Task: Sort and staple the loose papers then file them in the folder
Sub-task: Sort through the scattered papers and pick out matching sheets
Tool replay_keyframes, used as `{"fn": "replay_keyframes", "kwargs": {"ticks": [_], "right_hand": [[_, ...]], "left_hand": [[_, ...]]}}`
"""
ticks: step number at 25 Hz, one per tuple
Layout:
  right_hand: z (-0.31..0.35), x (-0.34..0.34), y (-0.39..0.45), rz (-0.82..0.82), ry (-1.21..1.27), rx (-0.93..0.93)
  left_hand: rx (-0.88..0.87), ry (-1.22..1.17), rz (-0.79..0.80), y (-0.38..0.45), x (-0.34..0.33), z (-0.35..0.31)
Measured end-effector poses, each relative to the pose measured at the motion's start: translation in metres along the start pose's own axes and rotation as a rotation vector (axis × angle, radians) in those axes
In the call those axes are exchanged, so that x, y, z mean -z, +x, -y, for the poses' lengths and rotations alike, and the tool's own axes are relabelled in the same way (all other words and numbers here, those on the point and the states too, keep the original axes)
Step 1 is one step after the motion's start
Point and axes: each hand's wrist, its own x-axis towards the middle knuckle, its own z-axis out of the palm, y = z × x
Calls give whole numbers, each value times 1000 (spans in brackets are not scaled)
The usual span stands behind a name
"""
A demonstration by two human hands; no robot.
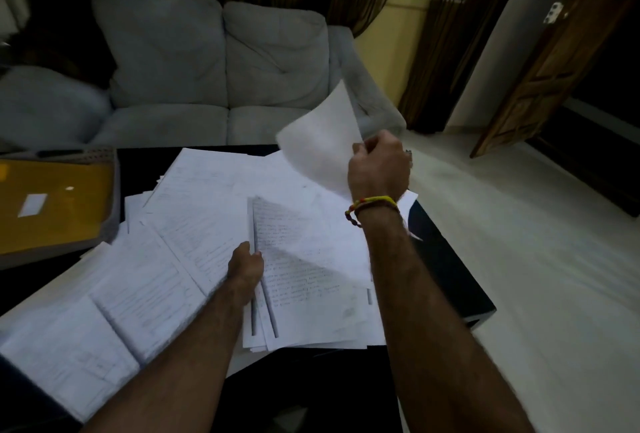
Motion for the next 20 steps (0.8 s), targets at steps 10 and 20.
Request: {"fn": "replay_keyframes", "kwargs": {"ticks": [10,20], "right_hand": [[-114,-135,-77,504,109,-495],[-144,-164,-98,652,-219,-302]], "left_hand": [[68,12,10,7,94,54],[98,-18,-20,25,94,63]]}}
